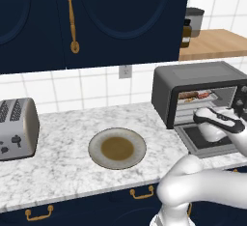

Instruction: Pick up the kebab skewer and baguette bread, and place them inside the toaster oven. Close the toaster oven door and start by setting the timer.

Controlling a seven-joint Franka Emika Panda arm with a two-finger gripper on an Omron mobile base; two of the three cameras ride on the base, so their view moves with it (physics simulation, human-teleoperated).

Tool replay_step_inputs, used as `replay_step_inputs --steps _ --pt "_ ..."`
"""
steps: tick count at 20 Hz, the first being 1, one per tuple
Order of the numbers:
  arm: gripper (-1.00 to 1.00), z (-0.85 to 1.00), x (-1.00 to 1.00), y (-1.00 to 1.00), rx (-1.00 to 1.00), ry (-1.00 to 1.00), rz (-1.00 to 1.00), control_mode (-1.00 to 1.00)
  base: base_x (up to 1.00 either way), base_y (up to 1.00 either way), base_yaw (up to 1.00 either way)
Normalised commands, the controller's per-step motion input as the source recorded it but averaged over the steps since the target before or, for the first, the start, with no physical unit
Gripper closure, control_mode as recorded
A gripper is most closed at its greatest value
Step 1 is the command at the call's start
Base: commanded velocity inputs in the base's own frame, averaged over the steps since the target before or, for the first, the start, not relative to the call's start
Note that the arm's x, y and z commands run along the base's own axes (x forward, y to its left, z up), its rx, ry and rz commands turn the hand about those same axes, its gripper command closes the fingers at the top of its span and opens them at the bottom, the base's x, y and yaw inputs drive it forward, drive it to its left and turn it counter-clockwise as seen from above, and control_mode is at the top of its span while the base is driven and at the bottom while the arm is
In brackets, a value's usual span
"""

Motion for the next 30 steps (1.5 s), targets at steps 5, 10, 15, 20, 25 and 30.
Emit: replay_step_inputs --steps 5,10,15,20,25,30 --pt "-1.0 0.18 -0.71 -0.47 0.0 0.08 0.0 -1.0 0.0 0.0 0.0" --pt "-1.0 0.04 -0.88 -0.5 0.0 0.08 0.0 -1.0 0.0 0.0 0.0" --pt "-1.0 -0.24 -0.95 -0.39 0.0 0.06 0.0 -1.0 0.0 0.0 0.0" --pt "-1.0 -0.43 -0.72 -0.25 0.0 0.13 0.0 -1.0 0.0 0.0 0.0" --pt "-1.0 -0.43 -0.61 -0.22 0.0 0.16 0.0 -1.0 0.0 0.0 0.0" --pt "-1.0 -0.42 -0.54 -0.17 0.0 0.16 0.0 -1.0 0.0 0.0 0.0"
